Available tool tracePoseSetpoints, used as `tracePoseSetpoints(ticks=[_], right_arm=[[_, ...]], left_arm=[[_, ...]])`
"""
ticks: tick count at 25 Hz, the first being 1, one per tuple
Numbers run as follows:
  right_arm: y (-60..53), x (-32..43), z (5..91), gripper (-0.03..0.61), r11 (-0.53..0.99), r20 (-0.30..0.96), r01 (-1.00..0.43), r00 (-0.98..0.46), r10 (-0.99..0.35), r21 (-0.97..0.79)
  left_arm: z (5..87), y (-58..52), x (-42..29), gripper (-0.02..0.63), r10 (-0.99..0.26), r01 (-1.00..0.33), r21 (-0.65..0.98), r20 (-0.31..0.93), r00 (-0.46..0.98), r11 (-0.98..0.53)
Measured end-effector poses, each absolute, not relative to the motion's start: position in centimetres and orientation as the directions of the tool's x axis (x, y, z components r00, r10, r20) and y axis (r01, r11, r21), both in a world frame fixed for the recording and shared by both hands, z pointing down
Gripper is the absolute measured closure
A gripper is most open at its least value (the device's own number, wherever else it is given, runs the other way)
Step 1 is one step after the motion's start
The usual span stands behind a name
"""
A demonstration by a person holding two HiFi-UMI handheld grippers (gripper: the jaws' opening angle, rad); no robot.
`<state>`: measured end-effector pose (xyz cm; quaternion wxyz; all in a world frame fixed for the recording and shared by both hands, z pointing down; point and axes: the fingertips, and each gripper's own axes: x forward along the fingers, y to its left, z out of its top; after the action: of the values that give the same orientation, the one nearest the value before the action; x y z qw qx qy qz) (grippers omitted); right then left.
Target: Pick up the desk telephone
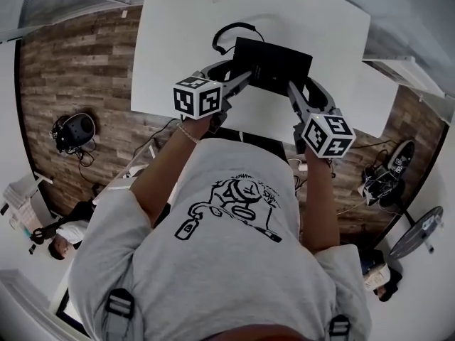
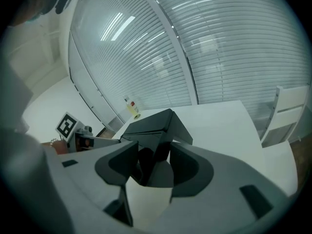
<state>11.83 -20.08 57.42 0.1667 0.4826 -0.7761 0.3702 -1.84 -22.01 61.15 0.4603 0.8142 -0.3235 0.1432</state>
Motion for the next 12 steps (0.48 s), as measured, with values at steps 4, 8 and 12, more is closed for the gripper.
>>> tracePoseSetpoints(ticks=[4,8,12], right_arm=[[-20.9,11.6,54.2,0.387,0.27,0.588,-0.87,-0.481,-0.65,-0.413],[-21.5,11.5,51.3,0.387,0.272,0.569,-0.867,-0.483,-0.666,-0.419],[-21.8,11.3,48.5,0.387,0.29,0.549,-0.863,-0.491,-0.676,-0.414]], left_arm=[[58.2,-22.8,-2.1,0.357,-0.415,-0.665,0.645,0.525,0.743,-0.376],[55.6,-22.9,-2.1,0.357,-0.421,-0.66,0.657,0.517,0.746,-0.364],[52.7,-23.2,-2.3,0.357,-0.447,-0.663,0.651,0.501,0.741,-0.37]])
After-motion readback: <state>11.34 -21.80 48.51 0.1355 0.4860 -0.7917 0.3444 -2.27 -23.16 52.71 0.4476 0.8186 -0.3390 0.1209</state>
